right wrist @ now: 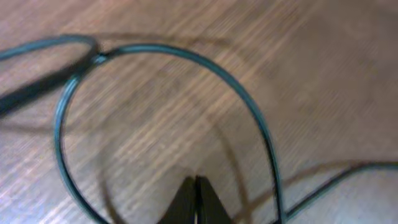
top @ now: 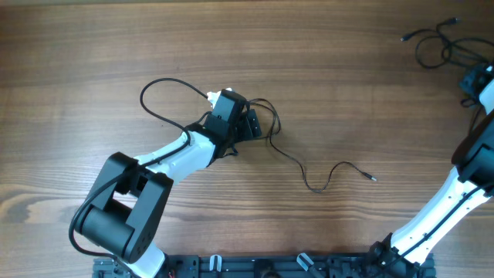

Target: Untangle cables

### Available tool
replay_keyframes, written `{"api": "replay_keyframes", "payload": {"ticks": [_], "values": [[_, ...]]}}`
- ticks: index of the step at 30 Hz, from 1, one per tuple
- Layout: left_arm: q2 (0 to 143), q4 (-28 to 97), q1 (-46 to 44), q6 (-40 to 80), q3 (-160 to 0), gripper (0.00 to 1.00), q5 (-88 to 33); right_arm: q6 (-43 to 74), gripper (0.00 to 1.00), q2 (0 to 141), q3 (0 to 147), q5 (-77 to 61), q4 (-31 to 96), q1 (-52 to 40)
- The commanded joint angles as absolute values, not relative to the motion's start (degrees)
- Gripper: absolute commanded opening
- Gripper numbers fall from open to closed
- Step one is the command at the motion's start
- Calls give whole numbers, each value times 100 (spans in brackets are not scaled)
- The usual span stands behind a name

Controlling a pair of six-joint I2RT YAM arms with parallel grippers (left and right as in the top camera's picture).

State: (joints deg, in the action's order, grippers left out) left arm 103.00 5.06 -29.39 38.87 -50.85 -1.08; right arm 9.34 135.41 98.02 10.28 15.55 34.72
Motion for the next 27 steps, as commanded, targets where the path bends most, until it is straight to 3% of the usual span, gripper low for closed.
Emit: {"api": "replay_keyframes", "payload": {"ticks": [1, 7, 15, 16, 20, 22, 27], "values": [[10853, 773, -2873, 3944, -4646, 87, 54, 1269, 4, 13723, 9789, 1586, 1828, 3579], [10853, 775, -2873, 3944, -4646, 87, 54, 1660, 4, 13712, 9791, 2403, 2867, 3946], [10853, 854, -2873, 3942, -4644, 88, 54, 1385, 4, 12881, 9867, 880, 3385, 4456], [10853, 854, -2873, 3944, -4644, 88, 54, 1310, 8, 12689, 9867, 722, 3378, 4456], [10853, 851, -2875, 3944, -4644, 89, 54, 1155, 77, 11767, 9867, -298, 3273, 4405], [10853, 851, -2875, 3944, -4644, 91, 54, 1162, 100, 11194, 9867, -1061, 3326, 4342], [10853, 856, -2875, 3944, -4644, 100, 51, 1542, 100, 9968, 9867, -1684, 4075, 3903]]}}
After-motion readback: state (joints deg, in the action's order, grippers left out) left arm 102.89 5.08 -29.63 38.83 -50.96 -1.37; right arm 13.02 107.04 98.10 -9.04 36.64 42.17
